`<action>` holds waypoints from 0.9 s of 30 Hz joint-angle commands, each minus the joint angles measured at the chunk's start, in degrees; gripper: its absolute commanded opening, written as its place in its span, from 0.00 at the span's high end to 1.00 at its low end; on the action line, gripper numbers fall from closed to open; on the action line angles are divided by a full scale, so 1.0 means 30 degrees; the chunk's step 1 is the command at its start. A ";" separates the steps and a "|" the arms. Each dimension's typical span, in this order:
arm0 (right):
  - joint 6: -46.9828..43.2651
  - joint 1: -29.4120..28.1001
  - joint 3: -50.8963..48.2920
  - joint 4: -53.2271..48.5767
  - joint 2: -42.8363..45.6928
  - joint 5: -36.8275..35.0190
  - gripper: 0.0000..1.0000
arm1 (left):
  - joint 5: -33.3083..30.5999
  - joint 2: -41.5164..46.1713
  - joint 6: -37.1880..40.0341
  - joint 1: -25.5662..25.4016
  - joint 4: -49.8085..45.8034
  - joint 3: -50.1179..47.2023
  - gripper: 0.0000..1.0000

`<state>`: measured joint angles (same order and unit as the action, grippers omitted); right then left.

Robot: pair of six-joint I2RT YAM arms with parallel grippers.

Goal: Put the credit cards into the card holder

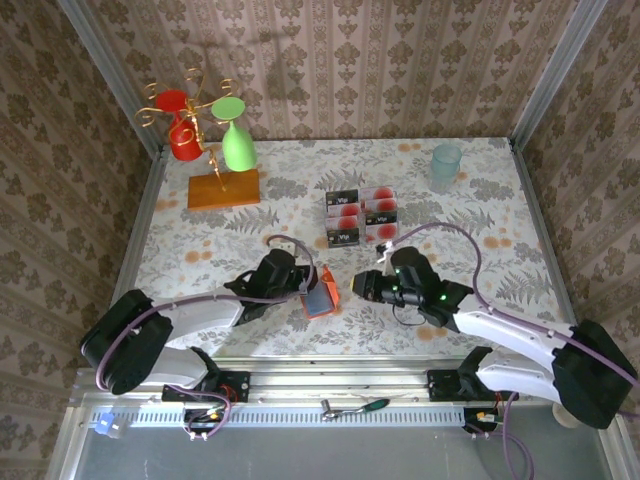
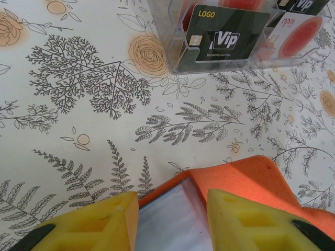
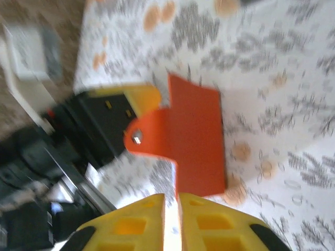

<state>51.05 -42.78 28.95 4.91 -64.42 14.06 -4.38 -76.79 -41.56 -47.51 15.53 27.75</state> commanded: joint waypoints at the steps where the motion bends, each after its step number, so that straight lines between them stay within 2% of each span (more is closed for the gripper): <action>1: -0.1378 -0.1646 0.1637 -0.1252 -0.0923 -0.0177 0.89 | -0.0384 0.0608 -0.0097 0.0229 -0.0155 0.0322 0.59; 6: -0.2923 -0.3759 0.4255 -0.2490 -0.3957 -0.0439 0.95 | -0.0383 0.1387 0.0312 0.1057 -0.1788 0.1047 0.59; 11: -0.3654 -0.3620 0.6717 -0.2600 -0.7738 -0.0979 0.98 | -0.0415 0.2961 0.0070 0.2703 -0.3510 0.1225 0.59; 14: -0.4064 -0.3228 0.7928 -0.3361 -0.9106 -0.2355 0.98 | -0.0251 0.3474 -0.0046 0.3221 -0.4054 0.1238 0.58; 18: -0.3678 -0.2155 0.7398 -0.3056 -0.9375 -0.3274 0.98 | 0.0349 0.3379 0.0026 0.3267 -0.4244 0.1254 0.56; 27: -0.2207 0.0331 0.3928 -0.0740 -0.9683 -0.3093 0.98 | 0.2078 0.1540 -0.0091 0.2990 -0.2822 0.1112 0.51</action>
<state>42.28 -43.42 43.11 0.08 -92.29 5.96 -0.80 -70.43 -41.56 -38.00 5.85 30.04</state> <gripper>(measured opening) 0.064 0.484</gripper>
